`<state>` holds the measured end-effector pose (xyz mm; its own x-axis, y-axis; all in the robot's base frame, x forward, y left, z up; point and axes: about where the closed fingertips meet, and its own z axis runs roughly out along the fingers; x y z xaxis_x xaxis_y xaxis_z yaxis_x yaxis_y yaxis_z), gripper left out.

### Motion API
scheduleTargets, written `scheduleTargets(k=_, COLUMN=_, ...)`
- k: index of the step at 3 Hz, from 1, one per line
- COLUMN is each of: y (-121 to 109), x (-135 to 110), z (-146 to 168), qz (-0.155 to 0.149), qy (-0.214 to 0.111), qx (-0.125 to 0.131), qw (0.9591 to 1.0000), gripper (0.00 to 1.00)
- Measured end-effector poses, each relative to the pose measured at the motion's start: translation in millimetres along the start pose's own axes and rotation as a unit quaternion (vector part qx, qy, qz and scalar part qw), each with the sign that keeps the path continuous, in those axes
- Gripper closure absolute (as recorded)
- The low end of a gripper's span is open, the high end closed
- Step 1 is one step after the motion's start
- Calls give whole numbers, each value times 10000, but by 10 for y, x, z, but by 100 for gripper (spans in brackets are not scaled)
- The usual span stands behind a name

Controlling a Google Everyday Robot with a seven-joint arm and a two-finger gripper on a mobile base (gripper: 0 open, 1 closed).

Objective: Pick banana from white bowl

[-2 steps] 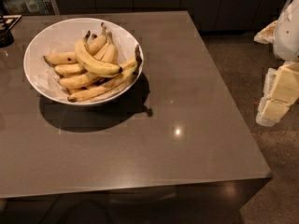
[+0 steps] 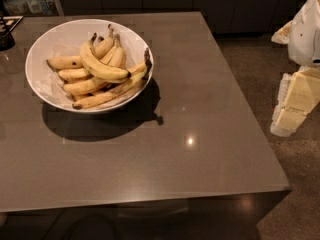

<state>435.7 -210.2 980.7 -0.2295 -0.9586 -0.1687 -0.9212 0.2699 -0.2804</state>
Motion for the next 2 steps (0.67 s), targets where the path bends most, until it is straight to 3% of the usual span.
scheduleTargets(k=2, y=112, x=-438, z=-262, qz=108, qy=598, qx=265, qw=9978, gripper=0)
